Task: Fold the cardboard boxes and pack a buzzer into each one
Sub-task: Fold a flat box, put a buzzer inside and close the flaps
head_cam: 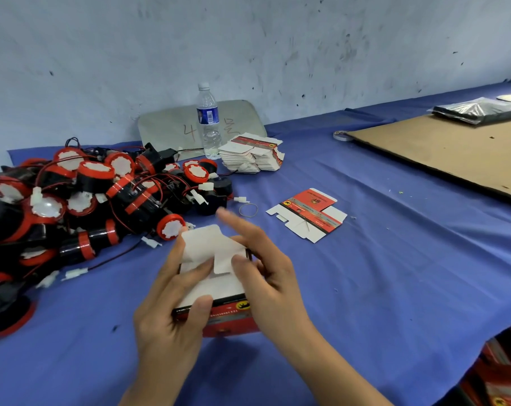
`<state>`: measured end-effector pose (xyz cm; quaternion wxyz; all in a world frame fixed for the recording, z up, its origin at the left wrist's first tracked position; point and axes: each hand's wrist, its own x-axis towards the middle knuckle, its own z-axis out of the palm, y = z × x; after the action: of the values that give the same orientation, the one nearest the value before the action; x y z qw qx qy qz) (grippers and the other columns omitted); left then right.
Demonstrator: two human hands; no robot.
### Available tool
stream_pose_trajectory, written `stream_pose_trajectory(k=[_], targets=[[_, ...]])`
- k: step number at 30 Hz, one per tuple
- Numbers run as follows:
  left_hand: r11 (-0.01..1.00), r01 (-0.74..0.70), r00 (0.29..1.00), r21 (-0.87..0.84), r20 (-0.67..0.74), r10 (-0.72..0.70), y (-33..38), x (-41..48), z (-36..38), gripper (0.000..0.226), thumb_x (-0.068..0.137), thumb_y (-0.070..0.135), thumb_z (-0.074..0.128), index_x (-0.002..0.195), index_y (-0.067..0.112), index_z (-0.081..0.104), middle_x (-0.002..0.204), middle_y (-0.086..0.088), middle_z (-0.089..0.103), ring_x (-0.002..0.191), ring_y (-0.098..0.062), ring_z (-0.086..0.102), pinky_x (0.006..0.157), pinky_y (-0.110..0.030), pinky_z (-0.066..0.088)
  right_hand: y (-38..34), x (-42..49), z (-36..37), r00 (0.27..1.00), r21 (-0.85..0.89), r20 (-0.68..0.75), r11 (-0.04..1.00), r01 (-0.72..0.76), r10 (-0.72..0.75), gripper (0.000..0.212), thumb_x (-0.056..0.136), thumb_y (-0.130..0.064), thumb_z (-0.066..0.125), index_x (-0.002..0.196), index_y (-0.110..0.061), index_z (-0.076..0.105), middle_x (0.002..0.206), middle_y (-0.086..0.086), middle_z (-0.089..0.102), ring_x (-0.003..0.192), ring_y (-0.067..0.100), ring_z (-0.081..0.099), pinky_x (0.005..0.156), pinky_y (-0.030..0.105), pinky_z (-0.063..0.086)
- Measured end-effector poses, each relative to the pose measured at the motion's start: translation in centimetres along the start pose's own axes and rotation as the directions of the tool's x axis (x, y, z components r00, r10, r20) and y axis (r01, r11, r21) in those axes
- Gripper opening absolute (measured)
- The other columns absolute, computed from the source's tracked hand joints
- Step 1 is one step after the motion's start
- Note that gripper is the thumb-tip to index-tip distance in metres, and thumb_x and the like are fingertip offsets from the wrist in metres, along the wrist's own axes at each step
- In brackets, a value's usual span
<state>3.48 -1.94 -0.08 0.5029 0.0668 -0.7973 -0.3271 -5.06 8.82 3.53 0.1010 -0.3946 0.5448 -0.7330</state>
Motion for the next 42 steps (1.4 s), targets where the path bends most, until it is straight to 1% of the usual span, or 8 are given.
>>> stream_pose_trajectory(k=[8, 12, 17, 20, 24, 29, 33, 42], targets=[[0.996, -0.08, 0.996, -0.028, 0.031, 0.081, 0.0, 0.1, 0.2, 0.043, 0.094, 0.06, 0.043, 0.104, 0.022, 0.061, 0.148, 0.001, 0.043, 0.135, -0.012, 0.045, 0.099, -0.021, 0.044, -0.4, 1.2, -2.3, 0.947, 0.096, 0.305, 0.986, -0.134, 0.099, 0.048, 0.082, 0.006, 0.042, 0.102, -0.021, 0.075, 0.105, -0.005, 0.07, 0.099, 0.012, 0.062, 0.082, 0.023, 0.048], [0.976, 0.001, 1.0, -0.217, 0.014, 0.002, 0.1, -0.2, 0.5, 0.036, 0.088, 0.065, 0.051, 0.105, 0.032, 0.051, 0.149, 0.007, 0.042, 0.134, -0.023, 0.047, 0.1, -0.038, 0.047, -0.9, 1.4, -3.2, 0.925, 0.006, 0.367, 0.994, -0.109, 0.099, 0.039, 0.082, 0.006, 0.04, 0.096, -0.003, 0.074, 0.115, -0.003, 0.067, 0.112, 0.016, 0.058, 0.088, 0.024, 0.044], [0.932, 0.077, 0.992, -0.353, -0.062, -0.106, -0.1, 0.0, 0.9, 0.038, 0.08, 0.07, 0.058, 0.109, 0.048, 0.045, 0.138, -0.003, 0.045, 0.131, -0.025, 0.049, 0.097, -0.05, 0.048, -0.9, 1.0, -2.2, 0.906, -0.152, 0.333, 0.963, -0.222, 0.261, 0.007, 0.082, -0.024, 0.064, 0.077, -0.024, 0.061, 0.118, -0.005, 0.064, 0.098, 0.015, 0.063, 0.08, 0.03, 0.052], [0.965, 0.054, 0.995, -0.258, -0.072, -0.075, -0.3, -0.3, 0.8, 0.044, 0.081, 0.073, 0.054, 0.117, 0.05, 0.043, 0.126, -0.006, 0.046, 0.122, -0.031, 0.053, 0.091, -0.051, 0.05, -0.7, 1.1, -2.1, 0.832, -0.257, 0.28, 0.872, -0.416, 0.479, 0.023, 0.084, -0.033, 0.07, 0.097, -0.033, 0.052, 0.106, -0.004, 0.065, 0.089, 0.021, 0.066, 0.088, 0.043, 0.054], [0.979, 0.022, 0.999, -0.205, -0.043, -0.031, 0.0, -0.7, 1.2, 0.052, 0.081, 0.074, 0.052, 0.126, 0.051, 0.042, 0.128, 0.003, 0.044, 0.118, -0.04, 0.051, 0.086, -0.062, 0.048, -0.9, 1.8, -3.9, 0.686, -0.155, 0.41, 0.786, -0.598, 0.602, 0.048, 0.082, -0.027, 0.073, 0.119, -0.05, 0.054, 0.076, -0.012, 0.067, 0.082, 0.015, 0.067, 0.089, 0.033, 0.055], [0.983, 0.029, 0.998, -0.179, 0.056, -0.02, 0.6, -0.9, 2.0, 0.087, 0.074, 0.062, 0.068, 0.145, 0.047, 0.02, 0.142, 0.001, 0.035, 0.131, -0.011, 0.043, 0.102, -0.019, 0.04, -0.4, 2.1, -4.0, 0.805, 0.156, 0.364, 0.821, -0.549, 0.469, 0.075, 0.075, -0.008, 0.07, 0.135, -0.046, 0.046, 0.103, 0.01, 0.067, 0.092, 0.024, 0.067, 0.089, 0.036, 0.053], [0.993, 0.05, 0.994, -0.103, 0.102, -0.039, 0.1, -1.1, 2.3, 0.134, 0.054, 0.023, 0.085, 0.149, 0.049, -0.006, 0.148, 0.002, 0.027, 0.134, -0.014, 0.041, 0.103, -0.02, 0.041, -0.2, 1.7, -3.2, 0.879, 0.103, 0.316, 0.909, -0.405, 0.356, 0.083, 0.079, -0.006, 0.071, 0.138, -0.054, 0.038, 0.111, -0.002, 0.068, 0.093, 0.023, 0.068, 0.085, 0.032, 0.056], [0.964, 0.1, 0.987, -0.248, 0.147, -0.065, 0.4, -0.1, 2.1, 0.102, 0.073, 0.033, 0.084, 0.149, 0.039, 0.016, 0.144, -0.003, 0.045, 0.12, -0.015, 0.058, 0.088, -0.032, 0.055, -0.1, 1.2, -2.2, 0.94, -0.132, 0.239, 0.967, -0.217, 0.243, 0.061, 0.083, -0.007, 0.056, 0.127, -0.049, 0.054, 0.108, -0.01, 0.066, 0.088, 0.022, 0.066, 0.07, 0.031, 0.055]])
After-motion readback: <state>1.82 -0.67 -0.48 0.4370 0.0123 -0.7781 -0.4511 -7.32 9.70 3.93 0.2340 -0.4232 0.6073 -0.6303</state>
